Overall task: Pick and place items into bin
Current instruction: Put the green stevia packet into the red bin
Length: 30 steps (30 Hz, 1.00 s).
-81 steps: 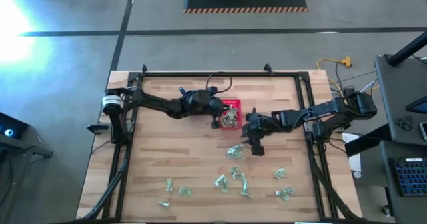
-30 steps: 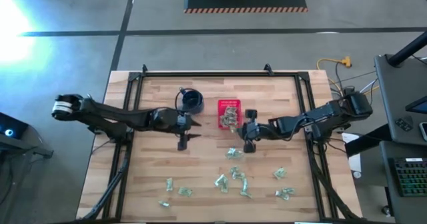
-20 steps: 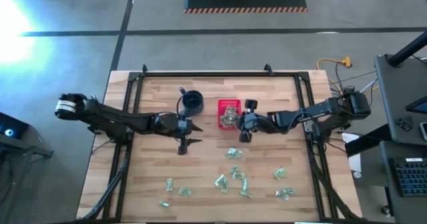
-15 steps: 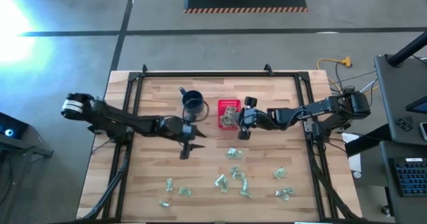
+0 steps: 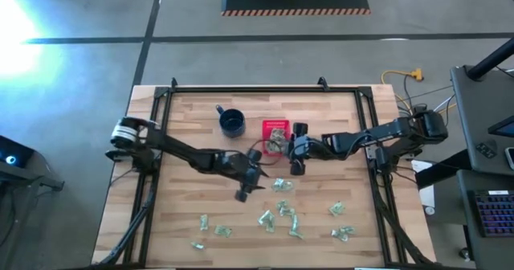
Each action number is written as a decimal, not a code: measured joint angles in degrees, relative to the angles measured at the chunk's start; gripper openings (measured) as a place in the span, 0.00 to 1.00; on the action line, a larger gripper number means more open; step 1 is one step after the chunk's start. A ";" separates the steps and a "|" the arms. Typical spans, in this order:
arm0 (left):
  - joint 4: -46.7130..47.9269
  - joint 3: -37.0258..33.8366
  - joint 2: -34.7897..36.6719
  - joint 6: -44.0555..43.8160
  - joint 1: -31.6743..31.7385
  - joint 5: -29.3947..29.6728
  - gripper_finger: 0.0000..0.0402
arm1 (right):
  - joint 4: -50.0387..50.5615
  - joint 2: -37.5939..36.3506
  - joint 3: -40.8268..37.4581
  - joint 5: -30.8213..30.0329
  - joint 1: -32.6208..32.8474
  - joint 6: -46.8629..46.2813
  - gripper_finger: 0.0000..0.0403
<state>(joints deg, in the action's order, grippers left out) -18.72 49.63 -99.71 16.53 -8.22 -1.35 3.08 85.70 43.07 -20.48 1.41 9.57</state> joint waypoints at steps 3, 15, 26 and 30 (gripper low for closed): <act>0.16 2.66 -2.72 1.43 -0.05 0.55 0.46 | 3.76 -0.62 -0.08 -0.10 1.31 -2.47 0.47; 0.95 10.08 -12.60 2.01 -0.05 1.85 0.45 | 13.43 -5.17 -0.81 -0.45 3.72 -9.66 0.41; 1.83 10.63 -13.52 1.92 -0.01 3.35 0.31 | 13.53 -9.13 -3.21 -0.57 4.00 -12.87 0.38; 2.25 10.41 -13.52 1.90 -0.01 3.33 0.20 | 13.49 -9.25 -3.34 -0.55 4.00 -13.70 0.37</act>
<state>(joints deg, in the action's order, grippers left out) -16.47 60.04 -113.23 18.44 -8.23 1.98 16.58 76.44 39.72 -21.03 5.41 -4.13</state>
